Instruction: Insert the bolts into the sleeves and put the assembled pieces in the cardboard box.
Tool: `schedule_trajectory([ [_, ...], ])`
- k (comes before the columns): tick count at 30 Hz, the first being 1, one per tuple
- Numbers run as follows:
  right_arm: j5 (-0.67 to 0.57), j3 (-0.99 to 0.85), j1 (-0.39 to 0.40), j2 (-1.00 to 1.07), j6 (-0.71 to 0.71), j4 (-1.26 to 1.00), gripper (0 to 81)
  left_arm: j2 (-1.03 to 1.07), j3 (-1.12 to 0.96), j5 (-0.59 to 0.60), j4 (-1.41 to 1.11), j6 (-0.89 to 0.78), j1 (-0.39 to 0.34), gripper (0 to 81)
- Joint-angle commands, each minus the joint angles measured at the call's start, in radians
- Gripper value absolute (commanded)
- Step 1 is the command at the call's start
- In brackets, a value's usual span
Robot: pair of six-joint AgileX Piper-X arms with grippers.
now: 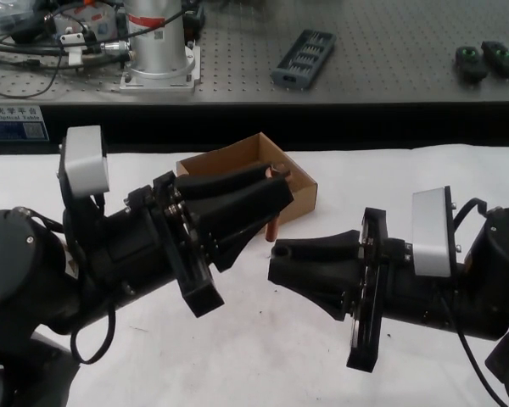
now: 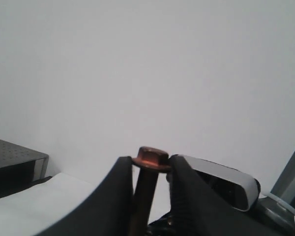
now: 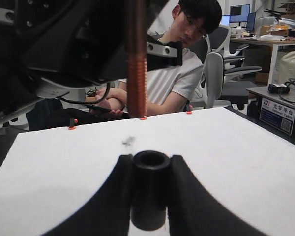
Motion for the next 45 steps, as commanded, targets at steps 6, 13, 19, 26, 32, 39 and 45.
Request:
schedule_trajectory([
  [6, 0.001, -0.009, -0.005, -0.015, 0.026, -0.046, 5.8, 0.000, 0.000, -0.002, 0.024, -0.050, 0.001, 0.6],
  [13, -0.005, -0.009, -0.003, -0.015, 0.050, -0.079, 5.8, 0.000, -0.003, 0.029, 0.024, -0.115, 0.001, 0.6],
  [19, -0.024, -0.009, -0.003, -0.015, 0.061, -0.086, 5.8, 0.000, -0.003, 0.048, 0.024, -0.151, 0.001, 0.6],
  [26, -0.047, -0.009, -0.003, -0.015, 0.071, -0.105, 5.8, 0.000, -0.003, 0.055, 0.042, -0.180, 0.001, 0.6],
  [32, -0.047, -0.009, -0.003, -0.015, 0.079, -0.116, 5.8, 0.000, -0.003, 0.058, 0.057, -0.169, 0.001, 0.6],
  [39, -0.047, -0.009, -0.005, -0.015, 0.098, -0.135, 5.8, 0.000, -0.003, 0.058, 0.069, -0.142, 0.001, 0.6],
  [45, -0.047, -0.009, -0.005, -0.015, 0.098, -0.135, 5.8, 0.000, -0.003, 0.058, 0.069, -0.132, 0.001, 0.6],
])
